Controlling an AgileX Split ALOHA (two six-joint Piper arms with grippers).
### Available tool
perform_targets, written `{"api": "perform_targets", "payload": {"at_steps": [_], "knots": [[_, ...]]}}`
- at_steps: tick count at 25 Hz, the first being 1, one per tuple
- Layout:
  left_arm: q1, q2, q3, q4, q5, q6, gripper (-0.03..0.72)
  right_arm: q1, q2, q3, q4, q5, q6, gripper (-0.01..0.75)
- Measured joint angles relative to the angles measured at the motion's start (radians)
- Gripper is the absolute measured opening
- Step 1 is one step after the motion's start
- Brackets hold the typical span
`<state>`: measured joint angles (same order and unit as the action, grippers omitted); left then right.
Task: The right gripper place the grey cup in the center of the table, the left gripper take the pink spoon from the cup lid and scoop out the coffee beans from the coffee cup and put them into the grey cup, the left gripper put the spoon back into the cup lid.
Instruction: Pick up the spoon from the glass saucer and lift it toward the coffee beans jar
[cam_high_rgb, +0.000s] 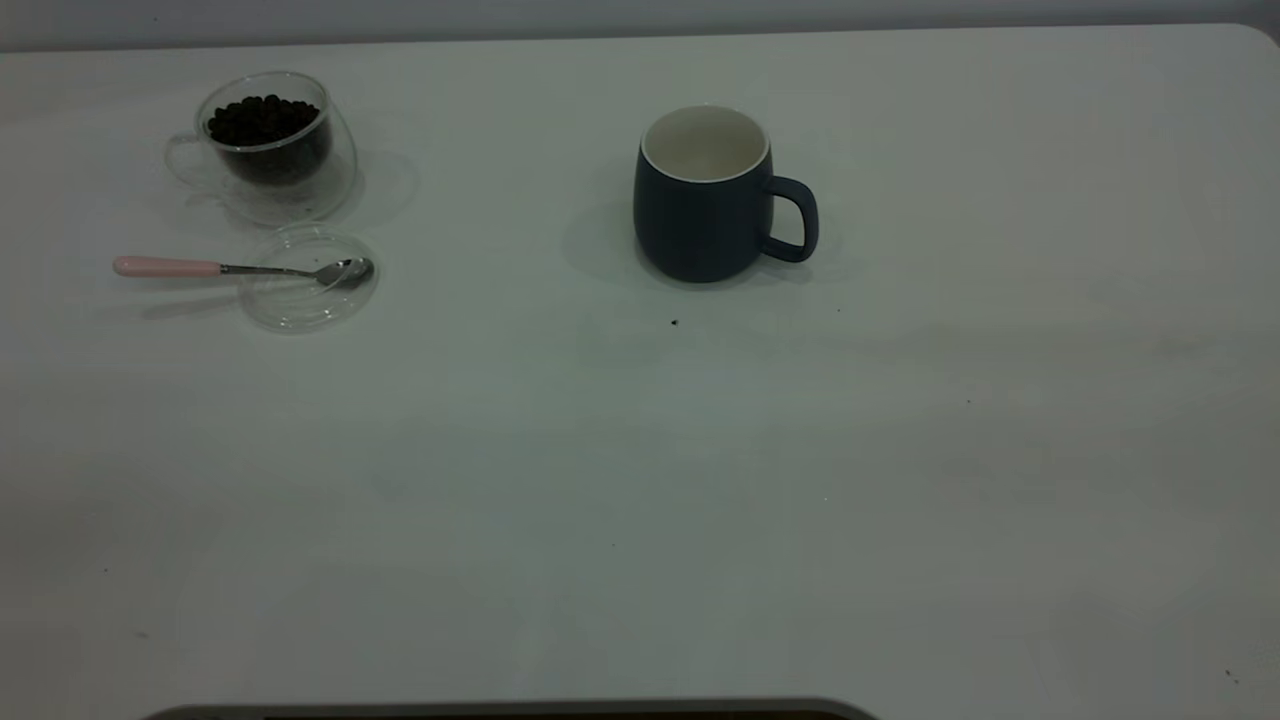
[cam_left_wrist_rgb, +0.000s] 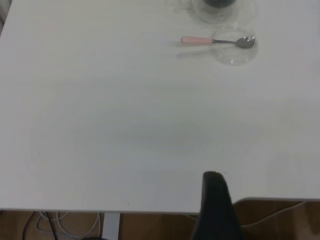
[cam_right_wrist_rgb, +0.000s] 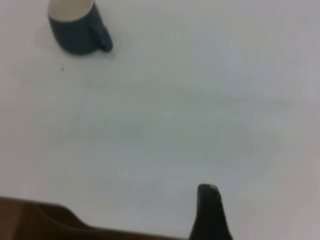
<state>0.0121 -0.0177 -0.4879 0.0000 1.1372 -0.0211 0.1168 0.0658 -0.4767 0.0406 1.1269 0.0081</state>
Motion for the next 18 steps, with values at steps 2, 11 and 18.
{"api": "perform_targets", "payload": {"at_steps": [2, 11, 18], "knots": [[0.000, 0.000, 0.000, 0.000, 0.000, 0.000, 0.582, -0.020, -0.012, 0.000, 0.000, -0.001, -0.008, 0.592], [0.000, 0.000, 0.000, 0.000, 0.000, 0.000, 0.582, -0.071, -0.073, 0.000, -0.002, -0.001, -0.046, 0.592], [0.000, 0.000, 0.000, 0.000, 0.000, 0.000, 0.582, -0.072, -0.073, 0.000, -0.005, -0.001, -0.061, 0.592]]}}
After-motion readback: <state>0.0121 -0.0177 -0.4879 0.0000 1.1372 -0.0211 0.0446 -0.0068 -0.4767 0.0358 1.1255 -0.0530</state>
